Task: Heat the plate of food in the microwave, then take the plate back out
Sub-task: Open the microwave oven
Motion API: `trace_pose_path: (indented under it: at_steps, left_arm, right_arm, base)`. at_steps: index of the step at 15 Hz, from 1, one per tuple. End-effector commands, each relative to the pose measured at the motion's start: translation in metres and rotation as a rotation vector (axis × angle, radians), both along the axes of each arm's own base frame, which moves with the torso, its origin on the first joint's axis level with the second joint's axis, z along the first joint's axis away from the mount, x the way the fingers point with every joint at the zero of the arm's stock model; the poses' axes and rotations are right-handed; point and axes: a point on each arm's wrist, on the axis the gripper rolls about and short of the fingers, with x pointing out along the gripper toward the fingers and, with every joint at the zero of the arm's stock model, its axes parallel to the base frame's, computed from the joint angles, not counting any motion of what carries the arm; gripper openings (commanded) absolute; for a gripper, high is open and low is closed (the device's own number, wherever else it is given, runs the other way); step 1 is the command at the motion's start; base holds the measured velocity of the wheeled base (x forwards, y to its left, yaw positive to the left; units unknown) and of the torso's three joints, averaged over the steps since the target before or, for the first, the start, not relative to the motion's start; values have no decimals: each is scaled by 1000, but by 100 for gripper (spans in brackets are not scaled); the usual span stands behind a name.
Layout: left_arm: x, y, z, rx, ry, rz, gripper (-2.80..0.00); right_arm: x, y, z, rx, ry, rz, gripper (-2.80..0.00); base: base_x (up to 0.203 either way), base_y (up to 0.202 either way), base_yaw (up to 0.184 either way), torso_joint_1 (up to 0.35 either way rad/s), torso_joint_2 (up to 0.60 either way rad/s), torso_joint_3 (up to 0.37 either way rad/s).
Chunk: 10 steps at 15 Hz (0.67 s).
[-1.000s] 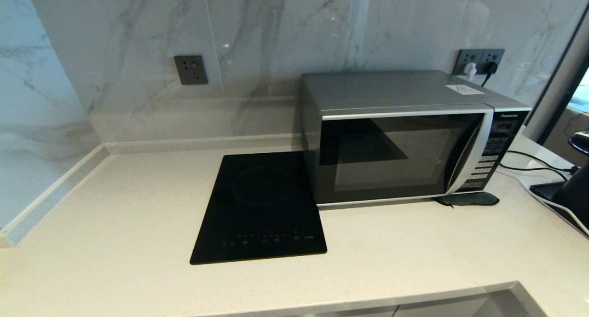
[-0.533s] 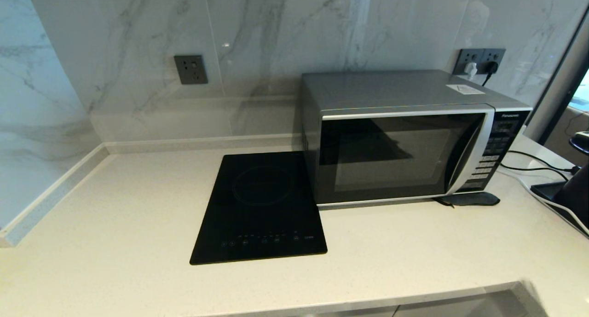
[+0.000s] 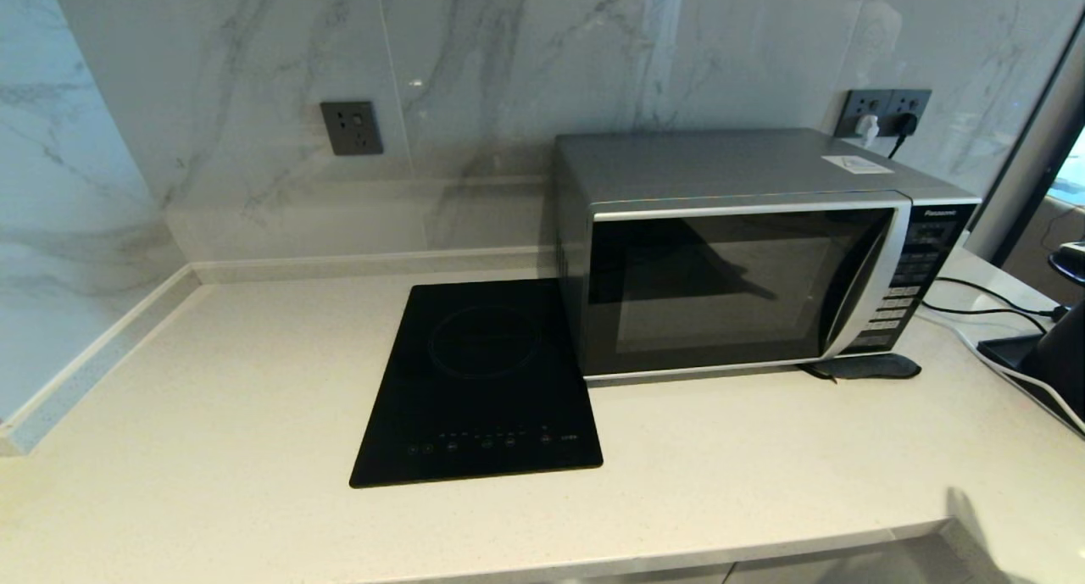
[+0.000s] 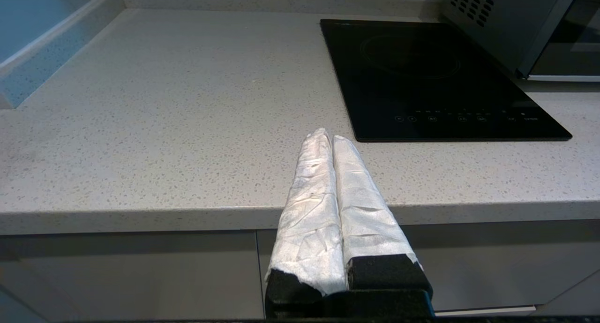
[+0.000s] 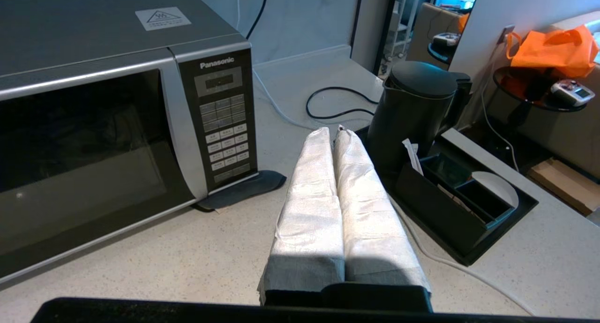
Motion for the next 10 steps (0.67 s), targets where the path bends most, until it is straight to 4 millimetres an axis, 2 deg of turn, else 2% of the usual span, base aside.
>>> trace_pose_path:
  at_steps: [1,8,9,10]
  left_arm:
    - [0,0,0,-1,1,1,-280]
    - [0,0,0,-1,1,1,-280]
    - [0,0,0,-1,1,1,-280]
    - [0,0,0,-1,1,1,-280]
  right_arm:
    - [4,0,-4,1,22,1,-280]
    - [8,0,-17,-2,70,9,-280]
    - [8,1,-19,-1,76,12,0]
    - [8,2,-21,-2,83,39,0]
  base:
    - [0,0,0,0,0,0]
    - [0,0,0,0,0,0]
    - [0,0,0,0,0,0]
    - [0,0,0,0,0,0]
